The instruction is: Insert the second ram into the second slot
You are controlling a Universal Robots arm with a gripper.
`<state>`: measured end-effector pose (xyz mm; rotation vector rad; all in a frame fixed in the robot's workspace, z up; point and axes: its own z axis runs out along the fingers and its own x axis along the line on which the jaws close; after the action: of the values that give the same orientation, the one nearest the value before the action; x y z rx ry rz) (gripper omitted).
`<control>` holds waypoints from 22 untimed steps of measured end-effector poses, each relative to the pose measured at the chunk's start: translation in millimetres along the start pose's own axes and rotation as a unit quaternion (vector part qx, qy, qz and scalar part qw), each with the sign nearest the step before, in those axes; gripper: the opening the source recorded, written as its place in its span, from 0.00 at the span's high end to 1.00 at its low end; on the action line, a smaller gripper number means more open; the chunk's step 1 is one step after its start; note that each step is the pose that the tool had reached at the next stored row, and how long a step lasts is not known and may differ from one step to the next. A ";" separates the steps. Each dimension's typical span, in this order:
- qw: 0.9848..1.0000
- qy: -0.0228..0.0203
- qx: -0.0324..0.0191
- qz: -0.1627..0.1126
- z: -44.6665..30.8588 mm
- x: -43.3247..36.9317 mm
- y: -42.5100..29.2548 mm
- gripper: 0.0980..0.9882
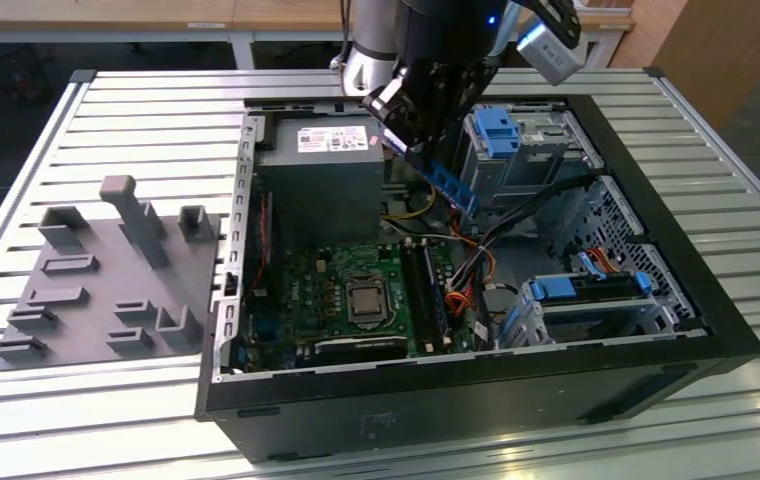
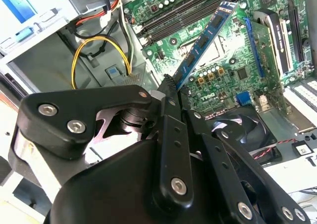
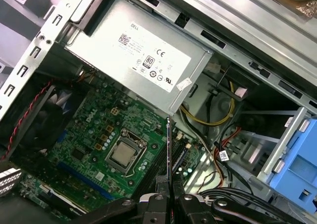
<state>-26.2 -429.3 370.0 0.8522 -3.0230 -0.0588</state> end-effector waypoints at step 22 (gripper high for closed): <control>0.999 -0.001 0.000 0.041 0.0 0.0 0.0 0.96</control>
<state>-26.2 -429.3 370.0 0.7281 -3.0568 -0.0586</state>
